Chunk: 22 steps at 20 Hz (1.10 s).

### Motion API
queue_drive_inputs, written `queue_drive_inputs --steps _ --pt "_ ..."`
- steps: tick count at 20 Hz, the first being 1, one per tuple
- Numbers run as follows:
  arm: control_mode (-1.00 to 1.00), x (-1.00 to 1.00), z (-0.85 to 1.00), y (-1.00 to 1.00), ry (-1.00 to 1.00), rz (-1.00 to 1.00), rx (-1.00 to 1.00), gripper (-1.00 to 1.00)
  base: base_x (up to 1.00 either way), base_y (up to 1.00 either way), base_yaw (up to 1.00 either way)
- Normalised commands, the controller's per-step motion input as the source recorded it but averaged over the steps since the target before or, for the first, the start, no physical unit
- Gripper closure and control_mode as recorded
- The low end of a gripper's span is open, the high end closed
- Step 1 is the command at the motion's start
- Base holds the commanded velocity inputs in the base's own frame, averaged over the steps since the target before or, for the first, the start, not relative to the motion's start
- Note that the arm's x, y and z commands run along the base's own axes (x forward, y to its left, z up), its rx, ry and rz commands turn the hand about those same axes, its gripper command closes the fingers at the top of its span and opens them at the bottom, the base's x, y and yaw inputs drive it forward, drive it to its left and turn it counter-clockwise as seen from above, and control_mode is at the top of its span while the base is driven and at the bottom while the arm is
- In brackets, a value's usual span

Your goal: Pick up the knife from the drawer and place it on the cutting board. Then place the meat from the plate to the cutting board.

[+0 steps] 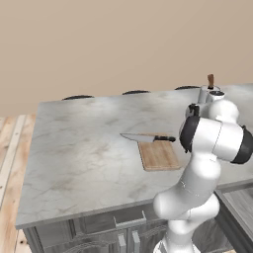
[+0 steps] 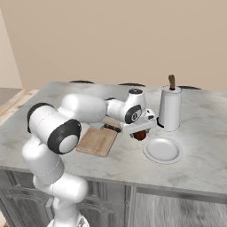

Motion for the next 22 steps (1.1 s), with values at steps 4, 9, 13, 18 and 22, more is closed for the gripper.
queue_drive_inputs --steps 4,9,13,18,22 --pt "-1.0 0.0 0.0 0.74 0.0 0.11 0.0 1.0 0.0 0.0 0.0" --pt "-1.0 0.0 0.0 0.75 0.0 0.11 0.0 1.0 0.0 0.0 0.0" --pt "-1.0 0.0 0.0 0.73 0.03 0.11 0.0 1.0 0.0 0.0 0.0" --pt "-1.0 0.02 0.0 0.68 0.05 0.13 0.0 1.0 0.0 0.0 0.0" --pt "-1.0 0.07 0.0 0.53 0.09 0.13 0.0 1.0 0.0 0.0 0.0"
